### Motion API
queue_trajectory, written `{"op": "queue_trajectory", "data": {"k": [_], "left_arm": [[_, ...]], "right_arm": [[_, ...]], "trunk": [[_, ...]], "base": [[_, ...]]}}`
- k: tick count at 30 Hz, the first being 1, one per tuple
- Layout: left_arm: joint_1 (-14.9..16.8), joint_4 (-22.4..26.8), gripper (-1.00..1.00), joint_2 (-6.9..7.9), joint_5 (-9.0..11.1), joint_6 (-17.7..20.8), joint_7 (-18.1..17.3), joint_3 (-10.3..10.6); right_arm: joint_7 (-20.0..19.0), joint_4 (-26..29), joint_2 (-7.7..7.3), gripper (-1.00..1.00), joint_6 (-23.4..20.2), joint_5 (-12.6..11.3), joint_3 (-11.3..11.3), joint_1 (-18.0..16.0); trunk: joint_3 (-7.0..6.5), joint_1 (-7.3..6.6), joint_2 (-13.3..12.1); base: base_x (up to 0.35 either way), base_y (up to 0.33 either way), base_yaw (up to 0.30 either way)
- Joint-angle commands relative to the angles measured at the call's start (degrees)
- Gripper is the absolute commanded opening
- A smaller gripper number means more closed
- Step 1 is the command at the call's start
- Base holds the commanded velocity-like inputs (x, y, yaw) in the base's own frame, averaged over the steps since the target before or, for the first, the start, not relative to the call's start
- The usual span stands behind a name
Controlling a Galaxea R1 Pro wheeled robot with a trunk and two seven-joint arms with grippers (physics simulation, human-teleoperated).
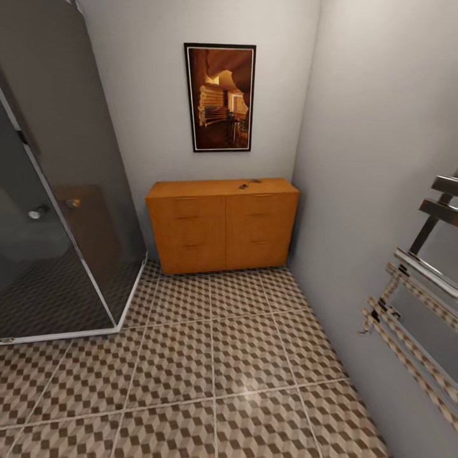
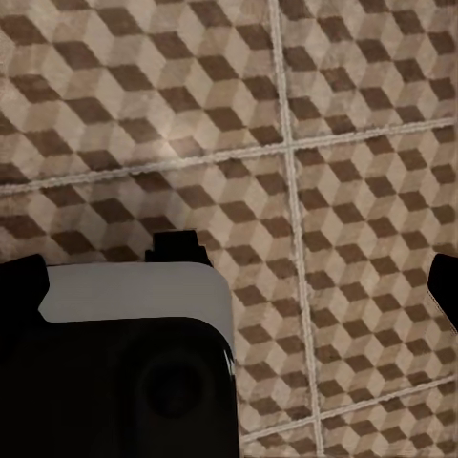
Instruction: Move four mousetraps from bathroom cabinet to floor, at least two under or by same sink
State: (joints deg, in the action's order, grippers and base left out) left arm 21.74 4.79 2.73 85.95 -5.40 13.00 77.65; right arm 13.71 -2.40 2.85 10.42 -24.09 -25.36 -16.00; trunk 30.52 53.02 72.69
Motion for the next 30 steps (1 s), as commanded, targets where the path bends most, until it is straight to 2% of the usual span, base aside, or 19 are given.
{"op": "queue_trajectory", "data": {"k": [1, 30], "left_arm": [[0.0, 0.3, 1.00, 0.08, 0.5, -0.1, 0.4, 0.5], [0.0, 0.3, 1.00, 0.08, 0.5, -0.1, 0.5, 0.6]], "right_arm": [[0.0, -0.2, 0.06, 1.00, 0.4, -0.5, -0.5, -0.1], [0.0, -0.2, 0.12, 1.00, 0.4, -0.5, -0.5, -0.1]], "trunk": [[0.05, 0.03, 0.0], [0.05, 0.03, 0.0]], "base": [[0.338, 0.000, 0.000], [0.338, 0.000, 0.000]]}}
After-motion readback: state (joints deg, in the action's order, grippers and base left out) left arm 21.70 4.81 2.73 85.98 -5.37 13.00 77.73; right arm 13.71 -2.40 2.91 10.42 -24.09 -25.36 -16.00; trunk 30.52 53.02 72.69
